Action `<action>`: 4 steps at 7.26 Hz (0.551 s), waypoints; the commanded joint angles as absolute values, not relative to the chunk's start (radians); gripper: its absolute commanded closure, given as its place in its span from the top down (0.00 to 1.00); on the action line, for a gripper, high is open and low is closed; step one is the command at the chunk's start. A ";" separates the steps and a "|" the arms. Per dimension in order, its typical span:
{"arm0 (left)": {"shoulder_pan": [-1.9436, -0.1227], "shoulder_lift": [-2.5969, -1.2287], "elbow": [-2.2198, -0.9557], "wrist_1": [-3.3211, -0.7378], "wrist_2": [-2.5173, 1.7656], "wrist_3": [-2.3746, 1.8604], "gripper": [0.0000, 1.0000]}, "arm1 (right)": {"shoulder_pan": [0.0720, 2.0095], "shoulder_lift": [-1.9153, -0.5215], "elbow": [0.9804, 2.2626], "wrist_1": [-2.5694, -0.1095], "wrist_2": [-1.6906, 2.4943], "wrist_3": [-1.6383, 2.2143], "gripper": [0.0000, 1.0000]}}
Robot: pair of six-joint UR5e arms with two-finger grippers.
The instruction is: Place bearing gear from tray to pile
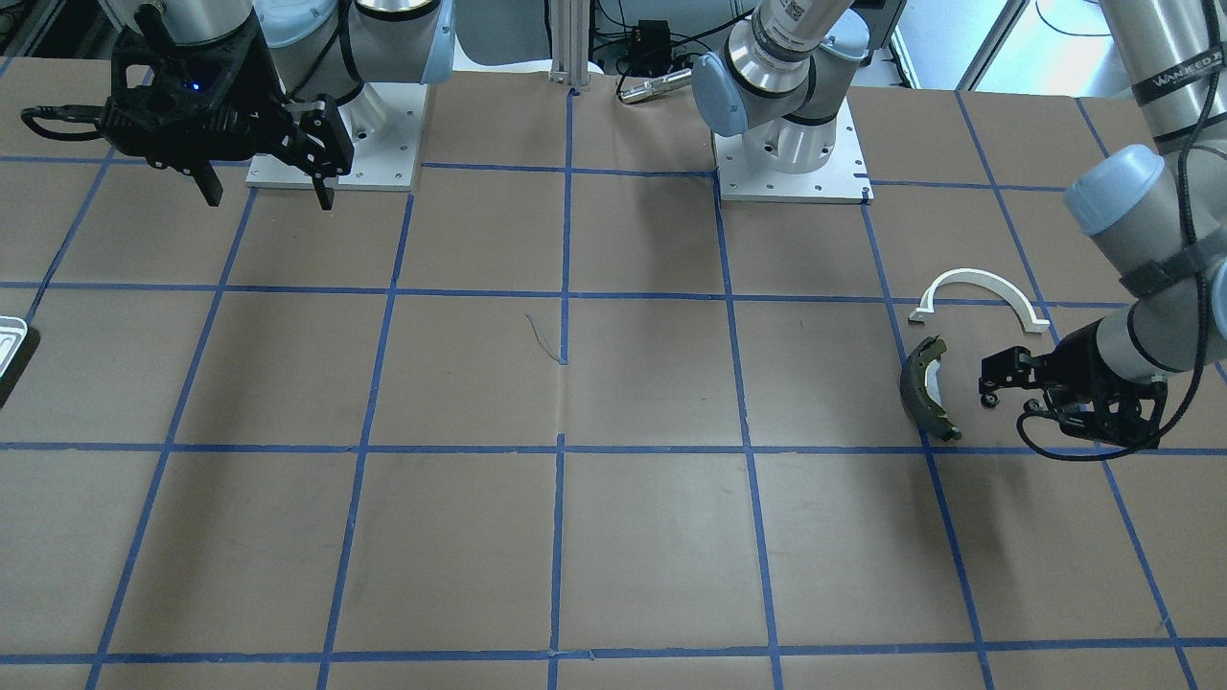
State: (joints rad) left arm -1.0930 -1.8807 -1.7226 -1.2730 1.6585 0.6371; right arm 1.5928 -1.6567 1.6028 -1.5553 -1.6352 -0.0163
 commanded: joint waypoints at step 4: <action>-1.531 -1.727 -1.462 -1.613 1.609 0.066 1.00 | 1.592 -1.654 1.601 -1.569 -1.635 -0.018 1.00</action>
State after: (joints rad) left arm -1.4174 -1.7323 -1.5837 -1.5071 1.6231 0.2122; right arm 1.5923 -1.6560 1.6028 -1.5611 -1.6352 -0.0161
